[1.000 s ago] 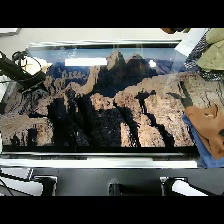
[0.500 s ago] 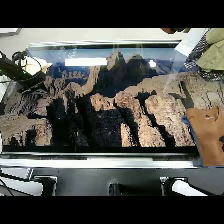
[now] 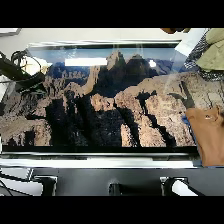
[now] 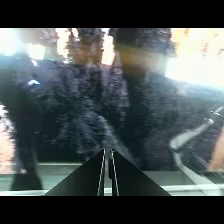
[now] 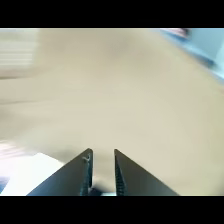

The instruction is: Fold the clothes and pants, and hang the long-sleeved shirts on hangers.

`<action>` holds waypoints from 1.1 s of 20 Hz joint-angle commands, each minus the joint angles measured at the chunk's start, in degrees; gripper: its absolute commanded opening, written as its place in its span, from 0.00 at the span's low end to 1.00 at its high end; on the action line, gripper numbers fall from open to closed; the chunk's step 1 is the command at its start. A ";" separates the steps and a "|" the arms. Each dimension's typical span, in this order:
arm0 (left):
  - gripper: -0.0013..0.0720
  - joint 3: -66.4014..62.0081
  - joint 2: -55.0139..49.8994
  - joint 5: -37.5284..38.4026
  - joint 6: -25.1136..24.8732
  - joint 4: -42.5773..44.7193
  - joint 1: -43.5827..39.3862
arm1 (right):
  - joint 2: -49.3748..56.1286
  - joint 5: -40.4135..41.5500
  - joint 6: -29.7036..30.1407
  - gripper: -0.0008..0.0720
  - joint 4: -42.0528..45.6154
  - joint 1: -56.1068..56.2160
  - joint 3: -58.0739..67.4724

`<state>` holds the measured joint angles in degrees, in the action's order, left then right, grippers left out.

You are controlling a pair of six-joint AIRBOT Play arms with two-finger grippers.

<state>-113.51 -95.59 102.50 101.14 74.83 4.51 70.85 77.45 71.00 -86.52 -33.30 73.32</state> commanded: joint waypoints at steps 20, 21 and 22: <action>0.04 38.95 26.38 -18.56 -7.54 9.01 -8.63 | -3.06 -5.51 5.90 0.05 -9.25 47.43 2.29; 0.04 38.95 26.38 -18.56 -7.54 9.01 -8.63 | -3.06 -5.51 5.90 0.05 -9.25 47.43 2.29; 0.04 38.95 26.38 -18.56 -7.54 9.01 -8.63 | -3.06 -5.51 5.90 0.05 -9.25 47.43 2.29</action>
<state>-74.74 -69.32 83.94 93.43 83.90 -4.08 67.81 71.81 76.95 -95.66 13.96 75.55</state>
